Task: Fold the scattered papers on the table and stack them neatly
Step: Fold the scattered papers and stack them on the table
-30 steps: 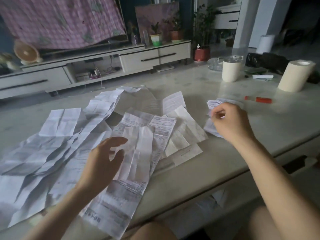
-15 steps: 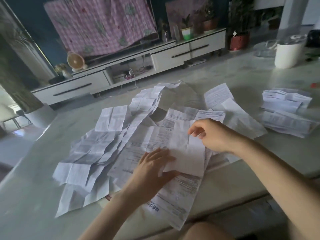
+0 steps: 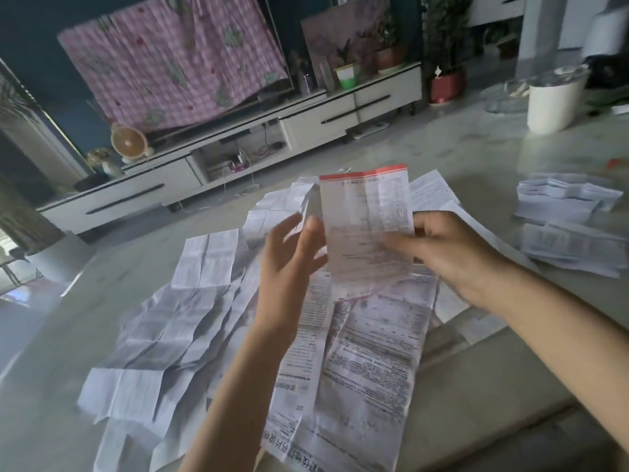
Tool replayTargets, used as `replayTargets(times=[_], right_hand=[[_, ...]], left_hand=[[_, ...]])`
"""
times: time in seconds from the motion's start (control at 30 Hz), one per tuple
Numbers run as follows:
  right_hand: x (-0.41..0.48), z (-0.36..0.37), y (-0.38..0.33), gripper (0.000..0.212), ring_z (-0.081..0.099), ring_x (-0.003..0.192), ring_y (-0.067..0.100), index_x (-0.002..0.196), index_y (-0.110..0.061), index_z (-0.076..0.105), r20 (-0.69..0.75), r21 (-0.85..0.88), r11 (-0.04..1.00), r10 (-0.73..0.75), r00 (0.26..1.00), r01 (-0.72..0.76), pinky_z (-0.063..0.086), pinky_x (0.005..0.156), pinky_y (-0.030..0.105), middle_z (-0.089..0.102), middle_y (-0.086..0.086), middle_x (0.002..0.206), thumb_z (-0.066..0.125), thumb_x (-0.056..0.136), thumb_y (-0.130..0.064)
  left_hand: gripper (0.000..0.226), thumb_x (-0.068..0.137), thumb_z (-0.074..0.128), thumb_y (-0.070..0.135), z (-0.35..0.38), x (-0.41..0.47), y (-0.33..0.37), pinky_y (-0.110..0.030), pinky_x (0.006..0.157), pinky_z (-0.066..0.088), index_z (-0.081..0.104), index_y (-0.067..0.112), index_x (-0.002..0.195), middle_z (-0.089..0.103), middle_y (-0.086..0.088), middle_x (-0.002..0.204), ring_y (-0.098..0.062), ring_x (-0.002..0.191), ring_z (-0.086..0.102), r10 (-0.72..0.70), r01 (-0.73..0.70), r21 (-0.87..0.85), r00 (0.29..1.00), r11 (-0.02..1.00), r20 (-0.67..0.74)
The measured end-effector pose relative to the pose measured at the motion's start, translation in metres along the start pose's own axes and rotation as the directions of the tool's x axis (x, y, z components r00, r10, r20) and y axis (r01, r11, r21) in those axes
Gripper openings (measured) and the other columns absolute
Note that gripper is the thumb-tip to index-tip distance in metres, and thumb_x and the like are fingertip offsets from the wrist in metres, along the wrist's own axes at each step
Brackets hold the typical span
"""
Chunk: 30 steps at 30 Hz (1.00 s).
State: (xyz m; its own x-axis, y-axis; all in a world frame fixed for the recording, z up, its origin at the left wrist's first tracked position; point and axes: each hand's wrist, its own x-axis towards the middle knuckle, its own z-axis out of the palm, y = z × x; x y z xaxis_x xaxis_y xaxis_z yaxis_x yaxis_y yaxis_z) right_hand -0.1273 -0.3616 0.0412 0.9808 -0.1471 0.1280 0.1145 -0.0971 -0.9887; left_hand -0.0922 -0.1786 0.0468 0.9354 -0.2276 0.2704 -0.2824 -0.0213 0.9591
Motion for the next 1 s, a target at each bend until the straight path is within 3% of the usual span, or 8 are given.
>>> replayTargets(times=[0.13, 0.3, 0.43, 0.53, 0.77, 0.87, 0.93, 1.0], right_hand=[[0.008, 0.009, 0.001, 0.016, 0.069, 0.087, 0.015, 0.099, -0.008, 0.069, 0.015, 0.125, 0.986, 0.11, 0.994, -0.111, 0.055, 0.075, 0.024, 0.072, 0.005, 0.098, 0.065, 0.084, -0.01], [0.017, 0.016, 0.006, 0.018, 0.068, 0.094, 0.013, 0.103, -0.011, 0.068, 0.092, 0.017, 0.991, 0.128, 0.987, -0.13, 0.052, 0.086, 0.027, 0.072, 0.001, 0.101, 0.065, 0.085, -0.014], [0.021, 0.011, 0.009, 0.026, 0.065, 0.099, 0.008, 0.11, -0.014, 0.065, 0.262, -0.024, 0.981, 0.191, 0.946, -0.192, 0.047, 0.084, 0.019, 0.071, -0.003, 0.106, 0.064, 0.084, -0.009], [0.023, 0.011, 0.016, 0.035, 0.065, 0.103, 0.018, 0.115, -0.009, 0.062, 0.31, 0.031, 0.958, 0.263, 0.914, -0.286, 0.048, 0.091, 0.028, 0.07, 0.006, 0.108, 0.061, 0.082, 0.004], [0.019, 0.008, 0.023, 0.027, 0.069, 0.087, 0.017, 0.105, -0.005, 0.066, 0.198, 0.071, 0.958, 0.261, 0.945, -0.279, 0.053, 0.066, 0.017, 0.072, 0.01, 0.1, 0.058, 0.082, 0.008], [0.013, 0.007, 0.02, 0.022, 0.067, 0.074, 0.011, 0.087, -0.009, 0.069, 0.164, 0.053, 0.97, 0.227, 0.96, -0.239, 0.051, 0.06, 0.016, 0.072, 0.005, 0.085, 0.057, 0.083, 0.009], [0.009, 0.008, 0.019, 0.027, 0.064, 0.067, 0.003, 0.071, -0.012, 0.067, 0.106, 0.03, 0.985, 0.169, 0.98, -0.173, 0.048, 0.056, 0.011, 0.07, -0.002, 0.076, 0.056, 0.083, 0.01], [0.008, 0.009, 0.02, 0.033, 0.065, 0.071, 0.001, 0.063, -0.014, 0.066, 0.038, 0.036, 0.993, 0.107, 0.994, -0.109, 0.05, 0.062, 0.01, 0.071, -0.008, 0.078, 0.056, 0.084, 0.009]], left_hand=[[0.051, 0.073, 0.069, 0.051, 0.008, 0.002, -0.02, -0.05, 0.085, 0.052, 0.066, 0.009, 0.102, 0.069, -0.016, 0.098, -0.03, 0.091, 0.066, -0.198, 0.199, -0.008, 0.975, 0.98, 0.098], [0.019, 0.086, 0.062, 0.023, 0.005, 0.001, -0.035, -0.044, 0.071, 0.057, 0.066, 0.004, 0.088, 0.07, -0.012, 0.08, -0.029, 0.075, 0.068, -0.262, 0.264, -0.059, 0.964, 0.963, 0.038], [0.017, 0.088, 0.06, 0.022, 0.002, -0.003, -0.035, -0.044, 0.071, 0.057, 0.067, 0.007, 0.09, 0.072, -0.013, 0.084, -0.029, 0.076, 0.07, -0.266, 0.266, -0.035, 0.964, 0.963, 0.006], [0.015, 0.088, 0.061, 0.022, -0.002, -0.003, -0.037, -0.044, 0.07, 0.058, 0.069, 0.009, 0.089, 0.072, -0.015, 0.087, -0.031, 0.079, 0.07, -0.232, 0.232, -0.008, 0.972, 0.973, -0.028], [0.02, 0.093, 0.05, 0.005, -0.011, -0.005, -0.035, -0.041, 0.073, 0.058, 0.067, 0.016, 0.094, 0.074, -0.008, 0.083, -0.025, 0.078, 0.071, -0.283, 0.282, 0.016, 0.958, 0.959, 0.047], [0.032, 0.092, 0.042, -0.001, -0.007, -0.007, -0.031, -0.034, 0.063, 0.056, 0.069, 0.015, 0.086, 0.07, -0.007, 0.073, -0.023, 0.068, 0.066, -0.278, 0.281, -0.033, 0.958, 0.959, 0.069], [0.028, 0.091, 0.04, 0.006, -0.005, -0.009, -0.026, -0.027, 0.053, 0.048, 0.067, 0.012, 0.085, 0.067, -0.007, 0.065, -0.019, 0.057, 0.061, -0.315, 0.323, -0.143, 0.946, 0.935, 0.081], [0.03, 0.09, 0.041, 0.028, -0.004, -0.011, -0.022, -0.031, 0.059, 0.043, 0.066, 0.011, 0.089, 0.068, -0.009, 0.069, -0.021, 0.056, 0.061, -0.361, 0.384, -0.241, 0.923, 0.891, 0.136]])
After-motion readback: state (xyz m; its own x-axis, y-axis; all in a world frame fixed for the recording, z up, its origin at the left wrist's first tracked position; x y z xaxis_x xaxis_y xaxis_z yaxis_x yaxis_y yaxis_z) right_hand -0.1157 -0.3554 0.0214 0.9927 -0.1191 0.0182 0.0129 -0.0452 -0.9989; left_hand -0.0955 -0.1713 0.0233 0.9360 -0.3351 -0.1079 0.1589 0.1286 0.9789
